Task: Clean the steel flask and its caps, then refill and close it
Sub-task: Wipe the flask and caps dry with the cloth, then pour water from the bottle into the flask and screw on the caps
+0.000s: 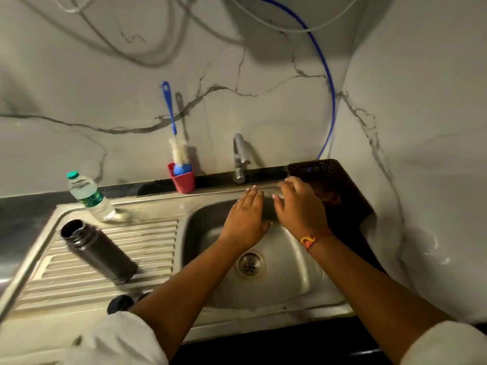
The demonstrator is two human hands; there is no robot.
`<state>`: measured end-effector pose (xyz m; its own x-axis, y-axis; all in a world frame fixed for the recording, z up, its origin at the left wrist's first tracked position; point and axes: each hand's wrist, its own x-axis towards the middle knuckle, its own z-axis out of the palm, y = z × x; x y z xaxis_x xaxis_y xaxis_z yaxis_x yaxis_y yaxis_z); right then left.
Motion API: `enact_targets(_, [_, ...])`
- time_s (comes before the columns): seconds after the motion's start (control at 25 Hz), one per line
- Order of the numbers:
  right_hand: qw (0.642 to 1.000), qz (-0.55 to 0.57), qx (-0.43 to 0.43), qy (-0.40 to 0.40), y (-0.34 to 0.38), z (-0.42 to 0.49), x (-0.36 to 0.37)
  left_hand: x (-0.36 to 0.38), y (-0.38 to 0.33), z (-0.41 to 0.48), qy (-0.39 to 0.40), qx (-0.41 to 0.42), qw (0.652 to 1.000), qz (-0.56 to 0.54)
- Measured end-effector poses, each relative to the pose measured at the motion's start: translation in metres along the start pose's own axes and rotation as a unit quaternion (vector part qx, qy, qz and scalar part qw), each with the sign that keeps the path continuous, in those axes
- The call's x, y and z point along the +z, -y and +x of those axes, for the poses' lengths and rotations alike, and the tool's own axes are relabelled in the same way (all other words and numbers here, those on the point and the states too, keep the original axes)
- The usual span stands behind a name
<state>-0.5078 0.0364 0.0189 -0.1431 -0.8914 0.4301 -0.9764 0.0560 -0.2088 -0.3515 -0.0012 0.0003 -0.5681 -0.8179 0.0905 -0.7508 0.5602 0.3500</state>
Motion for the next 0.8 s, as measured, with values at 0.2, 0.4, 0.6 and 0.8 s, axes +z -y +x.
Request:
enact_targets(0.2, [0.994,0.09,-0.054,0.01,0.117,0.003,-0.007,-0.071,0.052,-0.06,-0.114,0.0,0.989,0.093])
enact_targets(0.4, [0.961,0.263,-0.054,0.062,0.233,0.021,-0.002,-0.145,0.117,-0.119,-0.234,-0.03,0.965,0.118])
enact_targets(0.6, [0.928,0.351,-0.03,0.123,0.324,0.028,0.016,-0.194,0.195,-0.173,-0.276,-0.125,0.949,0.084])
enact_targets(0.8, [0.932,0.328,-0.012,0.154,0.368,0.033,0.044,-0.204,0.284,-0.184,-0.275,-0.222,0.934,-0.056])
